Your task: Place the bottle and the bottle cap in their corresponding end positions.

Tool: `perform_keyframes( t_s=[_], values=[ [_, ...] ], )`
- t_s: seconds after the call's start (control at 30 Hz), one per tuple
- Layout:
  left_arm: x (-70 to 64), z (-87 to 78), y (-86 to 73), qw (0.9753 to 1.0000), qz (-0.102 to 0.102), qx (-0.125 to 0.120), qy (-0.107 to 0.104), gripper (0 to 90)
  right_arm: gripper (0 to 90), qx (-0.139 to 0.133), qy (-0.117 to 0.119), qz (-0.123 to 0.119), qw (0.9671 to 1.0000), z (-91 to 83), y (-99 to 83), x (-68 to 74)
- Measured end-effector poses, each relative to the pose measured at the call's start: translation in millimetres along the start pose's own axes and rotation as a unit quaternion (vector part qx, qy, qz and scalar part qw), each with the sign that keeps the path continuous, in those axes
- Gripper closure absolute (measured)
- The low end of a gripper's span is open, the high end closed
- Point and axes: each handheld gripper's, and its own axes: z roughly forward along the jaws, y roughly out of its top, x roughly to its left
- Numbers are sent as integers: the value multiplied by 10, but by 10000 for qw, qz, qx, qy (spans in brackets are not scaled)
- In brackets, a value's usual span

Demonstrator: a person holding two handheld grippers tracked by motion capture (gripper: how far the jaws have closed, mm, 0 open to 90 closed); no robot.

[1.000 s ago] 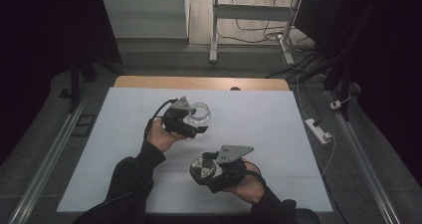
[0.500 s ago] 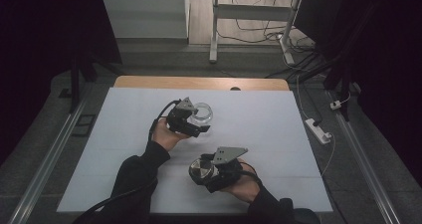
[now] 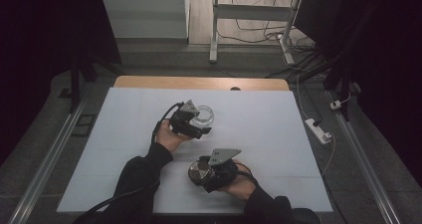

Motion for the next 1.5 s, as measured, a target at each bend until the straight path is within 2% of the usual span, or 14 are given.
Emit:
perform_keyframes(
  t_s=[0.23,0.5,0.6,0.77,0.93,1.03,1.33,1.5],
  values=[
    [21,11,-34,10000,-27,68,2,156,195,222,-13,-32,9997,141,-39,-9],
    [10,41,-59,9999,-13,165,23,156,193,281,-76,45,9996,156,-30,-27],
    [9,61,-76,9997,2,237,41,156,190,470,-83,85,9988,175,-33,-33],
    [33,85,-128,9995,-18,307,70,155,189,655,-156,1,9977,202,-28,-14],
    [49,77,-162,9997,-40,252,26,155,188,789,-221,-51,9966,219,-29,-7],
    [56,65,-172,9994,52,339,9,154,187,811,-247,-78,9964,220,-30,-7],
    [56,63,-180,9995,29,328,-5,150,180,812,-294,-91,9962,210,-30,-3],
    [61,61,-172,9992,-41,404,-36,147,154,740,-321,62,9967,200,-17,-8]
  ],
)
